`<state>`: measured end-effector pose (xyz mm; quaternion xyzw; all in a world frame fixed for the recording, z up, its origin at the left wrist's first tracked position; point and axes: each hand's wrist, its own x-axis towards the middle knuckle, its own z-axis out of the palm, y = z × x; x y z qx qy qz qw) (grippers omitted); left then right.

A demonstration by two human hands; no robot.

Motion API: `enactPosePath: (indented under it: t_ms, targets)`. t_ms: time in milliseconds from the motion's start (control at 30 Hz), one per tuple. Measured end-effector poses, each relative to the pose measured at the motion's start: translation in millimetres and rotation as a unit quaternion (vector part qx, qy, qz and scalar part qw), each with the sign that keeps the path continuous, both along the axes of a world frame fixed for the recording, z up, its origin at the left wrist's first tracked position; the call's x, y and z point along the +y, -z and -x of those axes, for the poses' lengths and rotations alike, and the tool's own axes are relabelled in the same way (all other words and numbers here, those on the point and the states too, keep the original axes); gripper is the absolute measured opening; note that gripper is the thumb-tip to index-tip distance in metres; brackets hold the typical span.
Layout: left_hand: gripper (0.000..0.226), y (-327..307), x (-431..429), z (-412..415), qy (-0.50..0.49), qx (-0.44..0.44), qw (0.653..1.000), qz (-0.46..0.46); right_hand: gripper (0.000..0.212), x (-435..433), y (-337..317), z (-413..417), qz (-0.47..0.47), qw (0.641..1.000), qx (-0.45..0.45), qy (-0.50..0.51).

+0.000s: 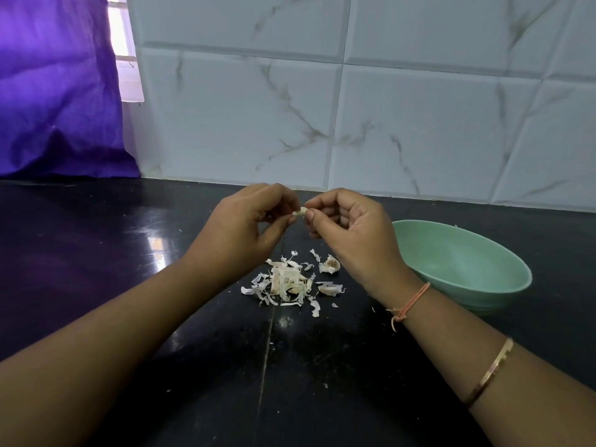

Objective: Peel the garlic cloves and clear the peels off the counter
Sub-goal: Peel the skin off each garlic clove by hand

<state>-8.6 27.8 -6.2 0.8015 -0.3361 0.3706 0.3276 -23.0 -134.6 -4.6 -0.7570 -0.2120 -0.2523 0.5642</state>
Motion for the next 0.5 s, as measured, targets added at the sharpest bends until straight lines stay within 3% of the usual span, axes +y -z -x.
enactPosePath:
  t_ms: [267,500]
  targets:
    - [0.009,-0.5,2.7,-1.6,-0.005,-0.025,0.998,-0.05,0.016,-1.4,-0.1,0.7,-0.003,1.0,0.004,0.0]
    - [0.002,1.2,-0.6,1.1,-0.022,-0.008,1.0,-0.015,0.013,1.8,-3.3,4.5,-0.095,0.993,0.05,-0.047]
